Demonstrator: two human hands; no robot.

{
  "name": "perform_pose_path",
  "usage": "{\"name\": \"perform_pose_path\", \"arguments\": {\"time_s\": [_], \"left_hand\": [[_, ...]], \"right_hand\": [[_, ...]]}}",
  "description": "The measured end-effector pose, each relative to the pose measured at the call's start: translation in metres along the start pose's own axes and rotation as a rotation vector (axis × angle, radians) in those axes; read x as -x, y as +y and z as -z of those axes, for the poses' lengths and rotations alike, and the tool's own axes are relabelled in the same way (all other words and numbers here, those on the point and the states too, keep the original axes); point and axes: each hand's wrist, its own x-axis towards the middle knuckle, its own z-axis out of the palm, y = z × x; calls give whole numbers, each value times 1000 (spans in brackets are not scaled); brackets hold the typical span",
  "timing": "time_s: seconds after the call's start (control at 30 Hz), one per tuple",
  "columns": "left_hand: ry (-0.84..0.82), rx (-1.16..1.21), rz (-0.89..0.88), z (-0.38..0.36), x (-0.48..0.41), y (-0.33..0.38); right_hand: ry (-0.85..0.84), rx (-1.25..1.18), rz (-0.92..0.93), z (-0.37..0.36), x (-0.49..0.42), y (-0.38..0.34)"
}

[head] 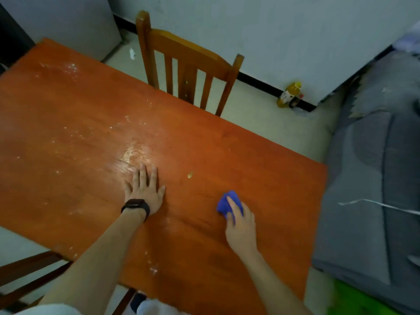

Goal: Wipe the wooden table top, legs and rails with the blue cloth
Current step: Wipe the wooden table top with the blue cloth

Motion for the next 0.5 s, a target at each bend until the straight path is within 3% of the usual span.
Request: {"name": "perform_pose_path", "arguments": {"time_s": [0.13, 0.37, 0.5], "left_hand": [[130, 30, -90, -23, 57, -21], [21, 65, 141, -85, 141, -44], [26, 58, 143, -93, 154, -41]], "right_hand": [[-110, 139, 182, -15, -8, -47], [-316, 347, 408, -48, 7, -76], [-467, 272, 605, -46, 47, -53]]}}
